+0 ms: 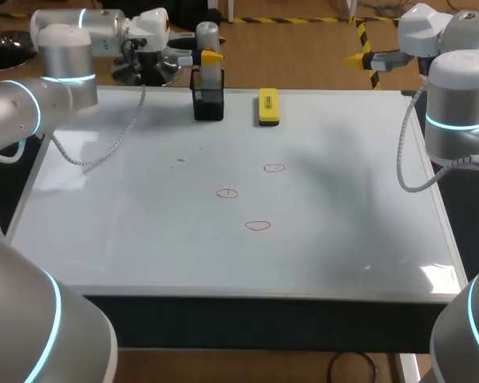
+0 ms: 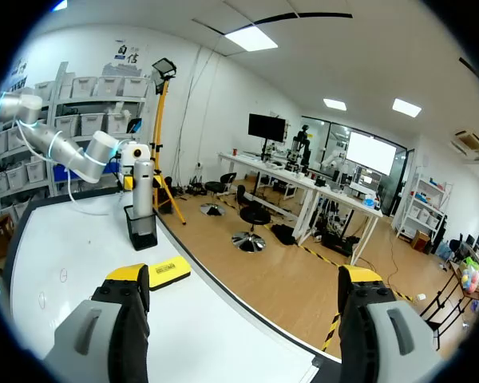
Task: Pick up the inspection probe, press it on each red-marked spot on the whiteboard one by one, put down the probe, pick up the eraser, and wipe off all the red marks.
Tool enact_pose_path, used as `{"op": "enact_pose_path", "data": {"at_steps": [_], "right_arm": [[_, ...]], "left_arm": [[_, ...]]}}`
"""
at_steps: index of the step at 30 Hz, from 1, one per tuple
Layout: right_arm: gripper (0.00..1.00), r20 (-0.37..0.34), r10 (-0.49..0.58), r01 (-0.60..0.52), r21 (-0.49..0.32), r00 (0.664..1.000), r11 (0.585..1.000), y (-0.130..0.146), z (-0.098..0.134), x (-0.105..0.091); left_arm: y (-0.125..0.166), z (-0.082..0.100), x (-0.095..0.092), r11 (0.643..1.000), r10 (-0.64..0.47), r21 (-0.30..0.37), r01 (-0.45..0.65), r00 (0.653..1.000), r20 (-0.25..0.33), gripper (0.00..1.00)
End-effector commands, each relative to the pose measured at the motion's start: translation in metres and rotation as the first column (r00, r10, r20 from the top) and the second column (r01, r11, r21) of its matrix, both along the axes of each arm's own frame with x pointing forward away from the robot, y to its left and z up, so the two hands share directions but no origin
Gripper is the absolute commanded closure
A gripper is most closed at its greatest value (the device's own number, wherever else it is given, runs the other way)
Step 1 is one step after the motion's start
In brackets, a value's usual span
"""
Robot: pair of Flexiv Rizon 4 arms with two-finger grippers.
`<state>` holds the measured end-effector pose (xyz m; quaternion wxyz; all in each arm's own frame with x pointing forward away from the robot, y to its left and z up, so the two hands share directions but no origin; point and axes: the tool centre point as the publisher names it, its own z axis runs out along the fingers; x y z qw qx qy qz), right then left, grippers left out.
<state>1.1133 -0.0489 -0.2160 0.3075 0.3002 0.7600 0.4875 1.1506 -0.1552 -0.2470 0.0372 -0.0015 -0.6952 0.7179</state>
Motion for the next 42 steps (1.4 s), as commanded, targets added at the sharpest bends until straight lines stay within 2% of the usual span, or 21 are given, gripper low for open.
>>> {"op": "enact_pose_path", "data": {"at_steps": [1,13,22,29,34,42], "right_arm": [[0.00,-0.001,0.001,-0.001,-0.001,1.000,1.000,0.000,0.000,0.000],[0.00,-0.001,0.001,-0.001,-0.001,1.000,1.000,0.000,0.000,0.000],[0.00,-0.001,0.001,-0.001,-0.001,1.000,1.000,0.000,0.000,0.000],[0.00,-0.001,0.001,-0.001,-0.001,1.000,1.000,0.000,0.000,0.000],[0.00,-0.001,0.001,-0.001,-0.001,1.000,1.000,0.000,0.000,0.000],[0.00,-0.001,0.001,-0.001,-0.001,1.000,1.000,0.000,0.000,0.000]], "left_arm": [[0.002,0.019,-0.013,0.997,0.069,0.041,-0.070,0.998,0.014,1.00],[0.004,0.042,-0.016,0.995,0.083,0.048,-0.085,0.996,0.030,1.00],[0.005,0.063,-0.022,0.994,0.095,0.050,-0.098,0.993,0.063,1.00],[0.006,0.082,-0.029,0.992,0.112,0.050,-0.116,0.992,0.063,1.00],[0.009,0.092,-0.038,0.992,0.115,0.051,-0.116,0.993,0.036,1.00],[0.024,0.095,-0.062,0.989,0.123,0.075,-0.127,0.991,0.050,1.00]]}}
